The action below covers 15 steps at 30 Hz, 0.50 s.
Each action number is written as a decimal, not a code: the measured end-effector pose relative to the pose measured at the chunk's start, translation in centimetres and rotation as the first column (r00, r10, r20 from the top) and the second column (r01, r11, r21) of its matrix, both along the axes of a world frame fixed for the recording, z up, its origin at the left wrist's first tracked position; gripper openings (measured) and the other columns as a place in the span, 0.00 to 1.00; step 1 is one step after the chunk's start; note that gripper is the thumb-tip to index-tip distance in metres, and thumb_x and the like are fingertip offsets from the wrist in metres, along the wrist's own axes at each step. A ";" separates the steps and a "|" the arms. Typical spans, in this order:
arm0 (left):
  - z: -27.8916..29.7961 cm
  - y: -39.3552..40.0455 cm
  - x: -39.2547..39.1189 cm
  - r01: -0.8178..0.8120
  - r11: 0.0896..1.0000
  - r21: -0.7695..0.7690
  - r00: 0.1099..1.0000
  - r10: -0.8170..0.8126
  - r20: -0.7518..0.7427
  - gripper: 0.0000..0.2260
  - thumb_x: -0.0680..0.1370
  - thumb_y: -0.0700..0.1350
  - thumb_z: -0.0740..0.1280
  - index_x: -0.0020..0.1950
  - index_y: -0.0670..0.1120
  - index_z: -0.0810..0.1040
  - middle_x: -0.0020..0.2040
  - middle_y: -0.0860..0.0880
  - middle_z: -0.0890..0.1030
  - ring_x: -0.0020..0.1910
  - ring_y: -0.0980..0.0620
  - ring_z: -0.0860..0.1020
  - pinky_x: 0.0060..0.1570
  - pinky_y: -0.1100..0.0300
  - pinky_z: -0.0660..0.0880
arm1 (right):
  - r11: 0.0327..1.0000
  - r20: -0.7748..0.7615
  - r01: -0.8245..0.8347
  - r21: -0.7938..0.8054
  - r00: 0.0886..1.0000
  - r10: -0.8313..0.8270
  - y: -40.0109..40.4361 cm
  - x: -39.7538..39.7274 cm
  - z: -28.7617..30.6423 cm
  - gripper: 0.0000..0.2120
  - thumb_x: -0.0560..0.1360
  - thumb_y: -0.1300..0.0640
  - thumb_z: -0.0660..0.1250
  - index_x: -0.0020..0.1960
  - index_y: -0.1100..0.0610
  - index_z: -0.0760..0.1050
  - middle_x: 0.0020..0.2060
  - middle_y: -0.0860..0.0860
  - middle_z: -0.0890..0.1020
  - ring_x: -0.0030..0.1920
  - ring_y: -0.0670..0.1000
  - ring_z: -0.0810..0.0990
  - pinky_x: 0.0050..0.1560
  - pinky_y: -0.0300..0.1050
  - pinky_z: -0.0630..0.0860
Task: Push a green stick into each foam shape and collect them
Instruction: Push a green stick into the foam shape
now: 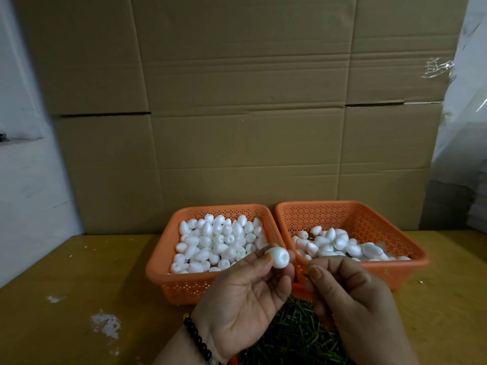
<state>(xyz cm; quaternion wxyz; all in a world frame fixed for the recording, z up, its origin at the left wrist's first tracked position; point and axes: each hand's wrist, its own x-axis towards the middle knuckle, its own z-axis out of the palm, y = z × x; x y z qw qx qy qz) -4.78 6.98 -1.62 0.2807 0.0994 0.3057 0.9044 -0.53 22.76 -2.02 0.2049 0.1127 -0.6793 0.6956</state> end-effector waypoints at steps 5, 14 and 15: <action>0.0 0.0 0.2 0.000 1.000 0.008 1.000 0.000 0.027 0.19 0.68 0.34 0.74 0.58 0.34 0.79 0.53 0.36 0.81 0.40 0.46 0.82 0.34 0.58 0.80 | 0.996 0.005 0.026 -0.087 1.000 -0.026 0.0 0.1 0.2 0.07 0.63 0.53 0.71 0.33 0.58 0.81 0.20 0.56 0.76 0.17 0.49 0.70 0.17 0.37 0.66; 0.0 0.3 0.5 0.007 0.999 0.042 0.997 -0.010 0.075 0.15 0.69 0.37 0.69 0.55 0.33 0.81 0.53 0.35 0.82 0.35 0.48 0.81 0.30 0.60 0.79 | 0.996 -0.081 0.007 -0.085 0.997 -0.014 0.0 0.1 0.1 0.05 0.65 0.57 0.70 0.38 0.56 0.84 0.26 0.59 0.79 0.22 0.51 0.74 0.20 0.40 0.70; -0.1 0.3 0.4 0.007 0.999 0.039 0.997 -0.010 0.075 0.16 0.69 0.37 0.69 0.56 0.34 0.80 0.52 0.36 0.82 0.35 0.48 0.81 0.31 0.60 0.79 | 0.994 -0.093 -0.020 -0.105 0.996 0.011 0.1 0.0 0.0 0.08 0.66 0.60 0.69 0.42 0.57 0.85 0.29 0.60 0.81 0.25 0.53 0.77 0.22 0.42 0.72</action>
